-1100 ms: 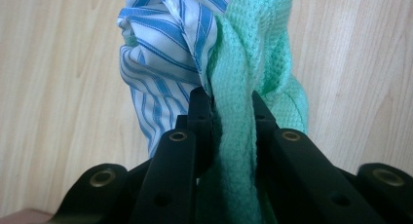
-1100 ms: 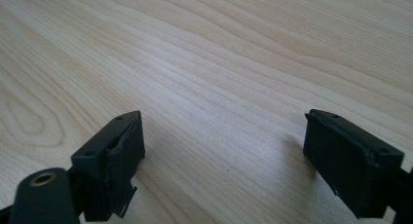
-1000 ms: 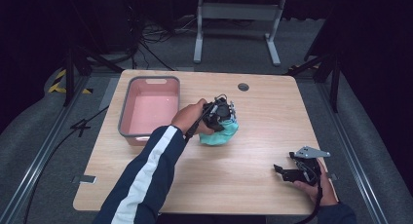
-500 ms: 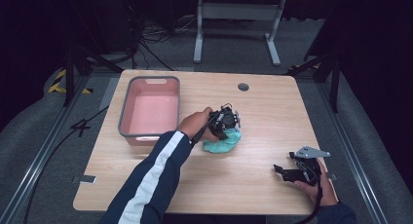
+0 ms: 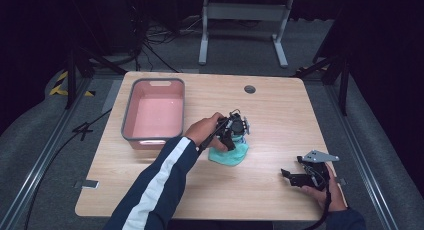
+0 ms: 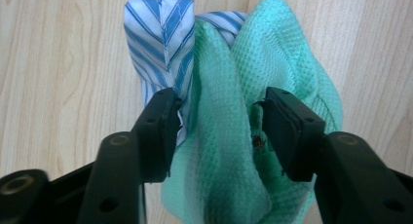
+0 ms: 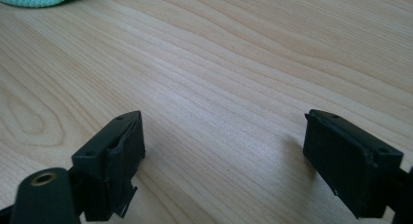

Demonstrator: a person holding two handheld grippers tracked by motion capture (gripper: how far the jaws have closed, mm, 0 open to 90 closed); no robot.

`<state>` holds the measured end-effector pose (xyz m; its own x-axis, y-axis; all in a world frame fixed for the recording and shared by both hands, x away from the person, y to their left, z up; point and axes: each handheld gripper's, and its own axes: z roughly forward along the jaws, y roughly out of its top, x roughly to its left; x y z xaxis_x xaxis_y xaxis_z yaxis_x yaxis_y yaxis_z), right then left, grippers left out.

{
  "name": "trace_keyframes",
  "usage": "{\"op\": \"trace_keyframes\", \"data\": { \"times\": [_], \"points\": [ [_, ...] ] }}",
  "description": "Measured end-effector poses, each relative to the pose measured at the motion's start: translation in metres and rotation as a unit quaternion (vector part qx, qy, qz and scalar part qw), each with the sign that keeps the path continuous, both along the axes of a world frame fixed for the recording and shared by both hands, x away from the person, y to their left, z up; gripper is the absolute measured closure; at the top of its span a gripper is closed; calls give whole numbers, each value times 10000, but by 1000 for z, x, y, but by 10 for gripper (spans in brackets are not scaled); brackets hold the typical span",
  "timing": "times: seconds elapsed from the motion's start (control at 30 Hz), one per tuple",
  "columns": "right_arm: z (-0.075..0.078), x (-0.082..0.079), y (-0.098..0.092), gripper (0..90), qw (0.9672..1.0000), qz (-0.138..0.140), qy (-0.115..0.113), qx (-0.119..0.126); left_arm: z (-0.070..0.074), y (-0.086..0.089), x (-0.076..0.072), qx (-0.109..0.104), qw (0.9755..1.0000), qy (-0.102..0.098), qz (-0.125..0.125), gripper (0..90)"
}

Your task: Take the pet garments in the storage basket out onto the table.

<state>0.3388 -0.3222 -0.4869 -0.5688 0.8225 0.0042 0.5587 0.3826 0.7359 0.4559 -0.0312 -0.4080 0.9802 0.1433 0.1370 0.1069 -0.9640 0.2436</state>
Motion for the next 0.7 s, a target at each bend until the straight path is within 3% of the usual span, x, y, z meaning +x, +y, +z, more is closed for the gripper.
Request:
{"op": "trace_keyframes", "data": {
  "times": [0.27, 0.33, 0.4, 0.43, 0.7],
  "points": [
    [0, 0, 0, 156, 10000, 0, -6, -6, 9, 7, -3, -194, 9997, -96, 126, 333],
    [0, 0, 0, 156, 10000, -3, -6, -7, 13, 11, -3, -373, 9992, -86, 147, 298],
    [0, 0, 0, 156, 10000, -3, -5, -4, 15, 12, -3, -356, 9992, -63, 163, 286],
    [0, 0, 0, 156, 10000, -2, -6, -7, 15, 14, -3, -455, 9987, -113, 212, 286],
    [0, 0, 0, 156, 10000, -3, -5, -5, 24, 22, -9, -463, 9981, -339, 208, 240]
  ]
}}
